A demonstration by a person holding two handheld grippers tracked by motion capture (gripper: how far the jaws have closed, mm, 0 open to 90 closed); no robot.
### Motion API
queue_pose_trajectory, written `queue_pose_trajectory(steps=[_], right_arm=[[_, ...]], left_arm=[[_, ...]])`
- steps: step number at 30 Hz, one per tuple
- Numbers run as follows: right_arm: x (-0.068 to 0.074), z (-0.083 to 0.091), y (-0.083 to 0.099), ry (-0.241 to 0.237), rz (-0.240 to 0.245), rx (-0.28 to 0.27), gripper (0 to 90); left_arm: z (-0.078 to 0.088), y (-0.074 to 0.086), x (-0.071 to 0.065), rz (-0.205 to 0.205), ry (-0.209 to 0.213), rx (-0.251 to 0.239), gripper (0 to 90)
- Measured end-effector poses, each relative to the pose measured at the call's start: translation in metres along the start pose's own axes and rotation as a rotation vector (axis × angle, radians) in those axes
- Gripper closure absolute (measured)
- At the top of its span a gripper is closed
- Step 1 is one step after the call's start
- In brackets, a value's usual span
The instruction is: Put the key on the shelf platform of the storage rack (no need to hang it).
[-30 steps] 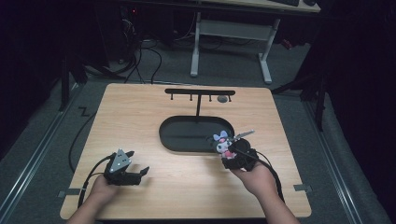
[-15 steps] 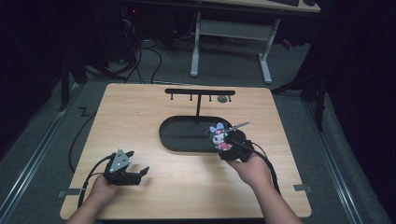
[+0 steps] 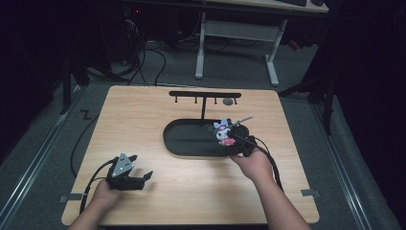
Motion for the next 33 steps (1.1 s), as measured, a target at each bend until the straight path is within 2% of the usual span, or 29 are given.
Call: queue_pose_trajectory(steps=[12, 22, 33], right_arm=[[0.007, -0.015, -0.017, -0.003, 0.004, -0.003, 48.3], [0.011, -0.027, -0.022, 0.0, 0.014, 0.009, 48.3], [0.01, -0.046, -0.029, 0.009, -0.005, 0.024, 48.3]], left_arm=[[0.0, 0.0, 0.0, 0.001, 0.0, -0.004, 15.4], [0.0, 0.0, 0.0, 0.0, 0.0, -0.004, 15.4], [0.0, 0.0, 0.0, 0.002, 0.001, -0.005, 15.4]])
Point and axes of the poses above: each handheld gripper's, and its own axes: z roughly backward along the jaws, y roughly out of its underside, x roughly to its left, the point moved 2 cm from there along -z, roughly forward along the jaws, and after that the axes turned 14 degrees about y, right-handed, at the moved point
